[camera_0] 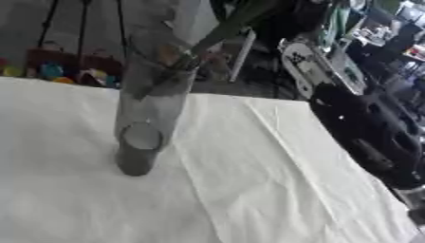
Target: Arrange flowers into the vase.
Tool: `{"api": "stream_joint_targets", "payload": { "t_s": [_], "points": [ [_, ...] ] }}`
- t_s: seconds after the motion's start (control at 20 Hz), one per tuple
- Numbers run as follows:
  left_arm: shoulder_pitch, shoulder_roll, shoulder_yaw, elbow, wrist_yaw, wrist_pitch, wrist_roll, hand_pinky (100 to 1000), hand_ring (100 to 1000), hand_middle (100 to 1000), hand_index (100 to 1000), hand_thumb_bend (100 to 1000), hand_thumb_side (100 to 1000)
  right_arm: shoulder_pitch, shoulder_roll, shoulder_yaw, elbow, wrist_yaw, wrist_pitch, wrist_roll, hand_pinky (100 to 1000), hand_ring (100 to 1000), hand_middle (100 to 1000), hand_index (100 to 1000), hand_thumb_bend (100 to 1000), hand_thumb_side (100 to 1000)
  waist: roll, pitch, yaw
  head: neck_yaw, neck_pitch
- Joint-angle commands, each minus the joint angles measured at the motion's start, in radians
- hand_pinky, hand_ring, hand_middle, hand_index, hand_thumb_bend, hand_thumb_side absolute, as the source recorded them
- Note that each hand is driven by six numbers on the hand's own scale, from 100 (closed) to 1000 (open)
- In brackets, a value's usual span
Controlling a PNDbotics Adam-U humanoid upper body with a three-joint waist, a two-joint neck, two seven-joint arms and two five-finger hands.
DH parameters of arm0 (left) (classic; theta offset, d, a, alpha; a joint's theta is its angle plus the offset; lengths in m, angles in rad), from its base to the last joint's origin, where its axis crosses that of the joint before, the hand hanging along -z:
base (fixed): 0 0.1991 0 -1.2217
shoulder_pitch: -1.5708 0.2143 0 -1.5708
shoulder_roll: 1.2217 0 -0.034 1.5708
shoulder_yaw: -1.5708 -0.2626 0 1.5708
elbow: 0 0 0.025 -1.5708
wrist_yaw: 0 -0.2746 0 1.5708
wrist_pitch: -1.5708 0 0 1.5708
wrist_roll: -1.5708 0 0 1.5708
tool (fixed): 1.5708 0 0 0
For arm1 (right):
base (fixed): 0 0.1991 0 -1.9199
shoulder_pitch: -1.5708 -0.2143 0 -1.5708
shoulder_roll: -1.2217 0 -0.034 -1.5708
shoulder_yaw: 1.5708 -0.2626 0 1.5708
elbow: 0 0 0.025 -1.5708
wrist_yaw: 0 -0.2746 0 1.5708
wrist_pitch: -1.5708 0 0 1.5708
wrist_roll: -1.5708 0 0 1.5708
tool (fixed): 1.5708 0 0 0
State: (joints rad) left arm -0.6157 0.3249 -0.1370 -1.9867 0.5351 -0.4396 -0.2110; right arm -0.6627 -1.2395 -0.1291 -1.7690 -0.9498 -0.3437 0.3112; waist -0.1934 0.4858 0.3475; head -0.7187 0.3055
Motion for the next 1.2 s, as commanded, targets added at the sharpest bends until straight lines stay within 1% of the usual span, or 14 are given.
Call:
{"api": "stream_joint_targets", "payload": {
  "t_s": [0.05,0.2,0.3,0.4,0.45,0.75,0.9,1.1,1.2],
  "points": [
    [-0.007,0.011,0.001,-0.013,-0.004,0.004,0.0,760,756,833,930,100,860,-0.007,-0.057,-0.025,-0.011,0.056,0.015,-0.002,308,538,641,638,477,653,0.005,-0.026,-0.004,-0.003,-0.01],
    [-0.004,0.012,0.0,-0.013,-0.003,0.007,0.001,760,756,833,930,100,861,-0.011,-0.063,-0.026,-0.01,0.12,0.03,-0.003,322,552,664,646,486,644,0.001,-0.031,-0.005,-0.003,-0.006],
    [-0.004,0.013,0.0,-0.013,-0.002,0.008,0.002,760,755,832,929,100,860,-0.011,-0.063,-0.024,-0.012,0.161,0.038,-0.002,357,580,694,665,491,653,0.0,-0.032,-0.006,-0.002,-0.005],
    [-0.004,0.013,0.0,-0.013,-0.001,0.009,0.002,760,756,831,929,100,862,-0.01,-0.061,-0.023,-0.013,0.192,0.045,-0.001,410,619,734,705,498,670,-0.001,-0.032,-0.007,-0.003,-0.005],
    [-0.004,0.012,0.0,-0.013,-0.002,0.011,0.002,760,756,831,929,100,863,-0.01,-0.061,-0.023,-0.013,0.204,0.048,-0.002,430,631,741,712,502,677,-0.002,-0.031,-0.008,-0.003,-0.005],
    [-0.005,0.011,0.0,-0.013,-0.005,0.011,0.003,760,756,832,930,100,863,-0.007,-0.059,-0.019,-0.023,0.262,0.055,0.011,483,712,777,740,521,677,-0.002,-0.028,-0.009,-0.003,-0.004],
    [-0.005,0.011,0.0,-0.013,-0.005,0.01,0.004,760,756,832,930,100,863,-0.007,-0.058,-0.017,-0.027,0.297,0.058,0.02,495,725,785,747,527,672,-0.003,-0.028,-0.007,-0.003,-0.004],
    [-0.005,0.011,-0.001,-0.013,-0.006,0.014,0.004,760,756,832,930,100,864,-0.008,-0.058,-0.013,-0.038,0.349,0.061,0.031,548,766,806,778,548,679,-0.005,-0.028,-0.009,-0.003,-0.005],
    [-0.006,0.011,-0.001,-0.013,-0.006,0.013,0.004,760,756,832,930,100,864,-0.007,-0.057,-0.012,-0.043,0.372,0.058,0.037,555,773,810,782,550,680,-0.005,-0.028,-0.009,-0.003,-0.004]
  ]
}}
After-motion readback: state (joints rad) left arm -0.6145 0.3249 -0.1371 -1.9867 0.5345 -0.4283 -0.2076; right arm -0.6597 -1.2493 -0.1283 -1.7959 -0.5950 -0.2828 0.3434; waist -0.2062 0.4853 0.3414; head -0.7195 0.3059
